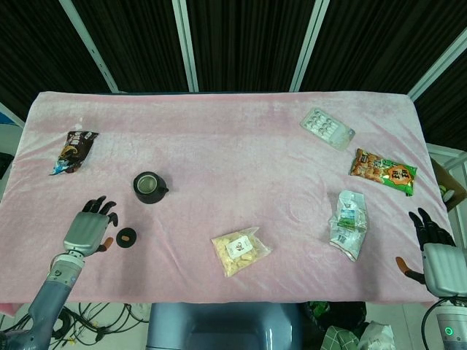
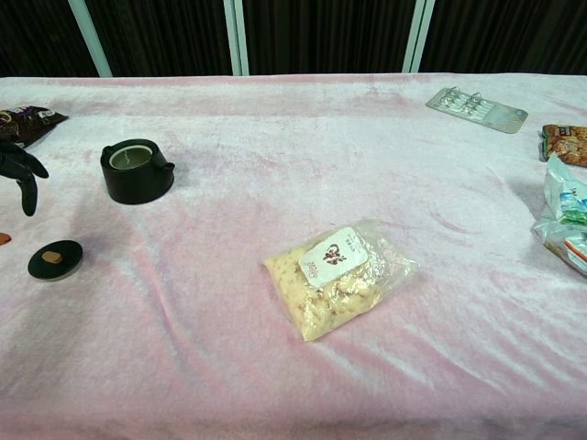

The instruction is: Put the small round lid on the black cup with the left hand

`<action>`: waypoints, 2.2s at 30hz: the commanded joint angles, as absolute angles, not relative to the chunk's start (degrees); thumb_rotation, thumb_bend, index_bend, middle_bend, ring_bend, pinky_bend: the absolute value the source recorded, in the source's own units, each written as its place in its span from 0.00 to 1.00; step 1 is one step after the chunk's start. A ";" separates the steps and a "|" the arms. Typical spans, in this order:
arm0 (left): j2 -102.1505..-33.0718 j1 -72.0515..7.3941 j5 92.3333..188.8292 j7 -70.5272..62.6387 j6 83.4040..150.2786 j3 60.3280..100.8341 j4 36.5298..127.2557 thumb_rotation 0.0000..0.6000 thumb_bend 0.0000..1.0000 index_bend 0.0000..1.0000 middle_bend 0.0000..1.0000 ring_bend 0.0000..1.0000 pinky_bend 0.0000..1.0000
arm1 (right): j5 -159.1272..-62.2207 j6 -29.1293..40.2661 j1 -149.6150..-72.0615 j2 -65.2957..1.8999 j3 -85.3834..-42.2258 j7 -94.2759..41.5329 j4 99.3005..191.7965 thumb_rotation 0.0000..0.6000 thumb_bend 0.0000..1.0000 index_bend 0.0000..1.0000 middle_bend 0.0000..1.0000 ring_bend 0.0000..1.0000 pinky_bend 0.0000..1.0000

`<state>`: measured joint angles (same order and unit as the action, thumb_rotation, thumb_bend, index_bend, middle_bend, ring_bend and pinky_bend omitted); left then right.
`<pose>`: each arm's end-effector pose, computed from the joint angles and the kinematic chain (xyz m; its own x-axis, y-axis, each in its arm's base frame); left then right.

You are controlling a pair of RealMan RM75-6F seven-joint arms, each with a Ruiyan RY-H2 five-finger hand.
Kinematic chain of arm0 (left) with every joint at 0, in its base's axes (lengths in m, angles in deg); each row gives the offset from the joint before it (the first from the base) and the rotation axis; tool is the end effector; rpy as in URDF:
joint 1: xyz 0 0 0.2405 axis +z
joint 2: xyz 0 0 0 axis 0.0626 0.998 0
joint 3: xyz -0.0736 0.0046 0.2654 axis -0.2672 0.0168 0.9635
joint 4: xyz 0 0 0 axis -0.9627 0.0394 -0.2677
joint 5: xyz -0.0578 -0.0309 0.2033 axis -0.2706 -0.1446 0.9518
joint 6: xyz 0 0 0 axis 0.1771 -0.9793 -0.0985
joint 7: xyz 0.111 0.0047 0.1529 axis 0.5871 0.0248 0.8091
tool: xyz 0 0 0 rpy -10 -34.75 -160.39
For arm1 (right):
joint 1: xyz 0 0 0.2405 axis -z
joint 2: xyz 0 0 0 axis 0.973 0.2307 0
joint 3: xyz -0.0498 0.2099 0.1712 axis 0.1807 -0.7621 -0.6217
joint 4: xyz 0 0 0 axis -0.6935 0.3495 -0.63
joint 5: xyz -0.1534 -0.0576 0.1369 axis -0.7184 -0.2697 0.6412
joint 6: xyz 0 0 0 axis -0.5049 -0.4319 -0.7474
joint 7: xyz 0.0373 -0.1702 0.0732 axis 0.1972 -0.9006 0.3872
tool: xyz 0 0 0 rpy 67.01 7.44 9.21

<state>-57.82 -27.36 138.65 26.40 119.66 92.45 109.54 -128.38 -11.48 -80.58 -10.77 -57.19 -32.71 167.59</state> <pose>-0.2651 0.3107 0.0354 0.6044 0.3384 0.7212 0.7943 -0.1868 -0.5781 -0.3408 -0.2231 0.1639 0.4218 -0.0760 0.9035 -0.8996 0.0889 0.4275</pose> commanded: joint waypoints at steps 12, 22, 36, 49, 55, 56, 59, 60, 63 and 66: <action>-60.91 -27.36 140.00 24.14 115.42 92.21 104.55 1.00 0.33 0.46 0.16 0.00 0.10 | -128.36 -11.53 -80.56 -10.73 -57.21 -32.57 167.57 1.00 0.17 0.00 0.02 0.14 0.19; -62.24 -27.51 140.36 24.15 113.98 92.06 102.86 1.00 0.33 0.47 0.16 0.00 0.09 | -128.27 -11.50 -80.56 -10.70 -57.25 -32.54 167.60 1.00 0.17 0.00 0.02 0.14 0.19; -64.04 -28.07 140.15 24.80 112.82 90.96 101.25 1.00 0.34 0.50 0.17 0.00 0.09 | -128.16 -11.48 -80.58 -10.68 -57.32 -32.47 167.60 1.00 0.17 0.00 0.02 0.14 0.19; -64.55 -27.96 139.01 26.05 112.17 90.70 100.83 1.00 0.36 0.52 0.17 0.00 0.08 | -128.05 -11.50 -80.60 -10.70 -57.41 -32.33 167.59 1.00 0.17 0.00 0.02 0.14 0.19; -64.75 -27.90 138.19 27.09 112.16 90.61 100.57 1.00 0.36 0.52 0.17 0.00 0.07 | -127.99 -11.52 -80.60 -10.75 -57.45 -32.43 167.58 1.00 0.17 0.00 0.03 0.14 0.19; -64.81 -27.89 137.98 27.29 112.18 90.56 100.55 1.00 0.36 0.52 0.17 0.00 0.07 | -127.94 -11.50 -80.60 -10.75 -57.46 -32.42 167.59 1.00 0.17 0.00 0.02 0.14 0.19; -64.90 -27.98 137.14 28.03 111.89 90.50 100.64 1.00 0.37 0.54 0.17 0.00 0.07 | -127.83 -11.40 -80.62 -10.73 -57.48 -32.41 167.65 1.00 0.17 0.00 0.02 0.14 0.19; -64.95 -28.03 136.94 28.19 111.80 90.43 100.70 1.00 0.38 0.54 0.18 0.00 0.07 | -127.80 -11.36 -80.63 -10.72 -57.47 -32.38 167.68 1.00 0.17 0.00 0.03 0.14 0.19; -65.12 -28.07 136.74 28.07 111.75 90.11 100.73 1.00 0.42 0.57 0.18 0.00 0.07 | -127.75 -11.30 -80.64 -10.68 -57.47 -32.32 167.73 1.00 0.17 0.00 0.02 0.14 0.19; -65.08 -28.01 137.04 27.45 111.98 89.69 100.95 1.00 0.45 0.57 0.18 0.00 0.07 | -127.74 -11.35 -80.63 -10.66 -57.50 -32.29 167.75 1.00 0.17 0.00 0.02 0.14 0.19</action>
